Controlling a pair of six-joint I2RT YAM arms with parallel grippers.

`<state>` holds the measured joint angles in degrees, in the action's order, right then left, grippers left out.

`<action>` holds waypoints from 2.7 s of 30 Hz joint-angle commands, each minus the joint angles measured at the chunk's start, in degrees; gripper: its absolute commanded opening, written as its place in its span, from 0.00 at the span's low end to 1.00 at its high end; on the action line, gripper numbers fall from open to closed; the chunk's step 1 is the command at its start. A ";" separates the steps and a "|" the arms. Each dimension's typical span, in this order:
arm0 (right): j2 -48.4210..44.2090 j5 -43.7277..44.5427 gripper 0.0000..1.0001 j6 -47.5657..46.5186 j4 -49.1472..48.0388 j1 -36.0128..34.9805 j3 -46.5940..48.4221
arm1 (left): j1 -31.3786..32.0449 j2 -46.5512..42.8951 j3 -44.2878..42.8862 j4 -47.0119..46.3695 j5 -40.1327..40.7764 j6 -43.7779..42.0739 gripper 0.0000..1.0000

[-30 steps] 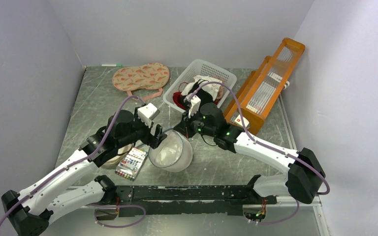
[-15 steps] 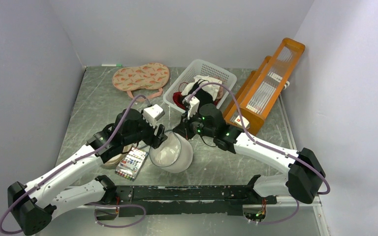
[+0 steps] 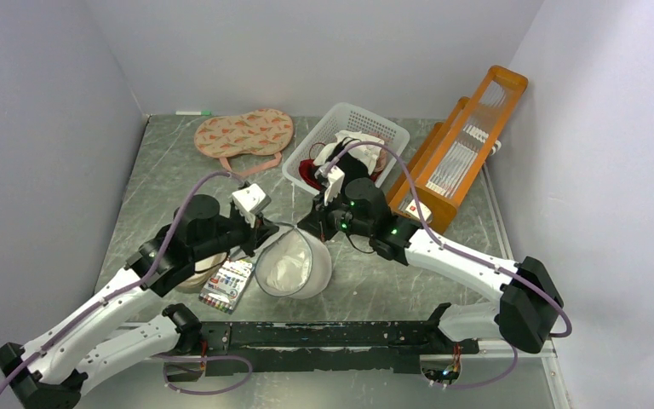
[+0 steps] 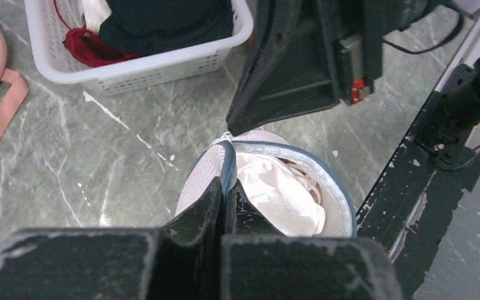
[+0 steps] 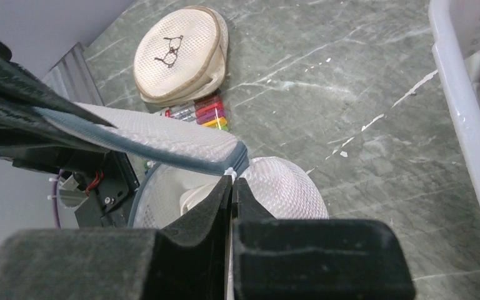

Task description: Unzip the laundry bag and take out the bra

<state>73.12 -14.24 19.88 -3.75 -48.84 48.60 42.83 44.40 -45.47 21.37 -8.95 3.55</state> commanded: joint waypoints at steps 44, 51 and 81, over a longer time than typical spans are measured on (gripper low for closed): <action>4.57 10.24 0.69 -3.39 31.27 -0.48 14.65 | -0.20 -7.67 0.26 -3.72 6.13 1.91 0.07; 3.27 16.93 0.78 -0.20 33.55 -8.16 11.65 | -0.19 -7.74 0.22 -3.17 8.77 2.38 0.07; 1.76 27.10 0.10 6.76 24.81 -9.31 0.06 | -0.25 -5.31 -0.28 0.94 26.55 7.53 0.07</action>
<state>75.02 10.48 27.03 22.57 -57.87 49.47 42.83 36.27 -43.55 19.90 11.44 9.47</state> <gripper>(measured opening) 0.143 0.090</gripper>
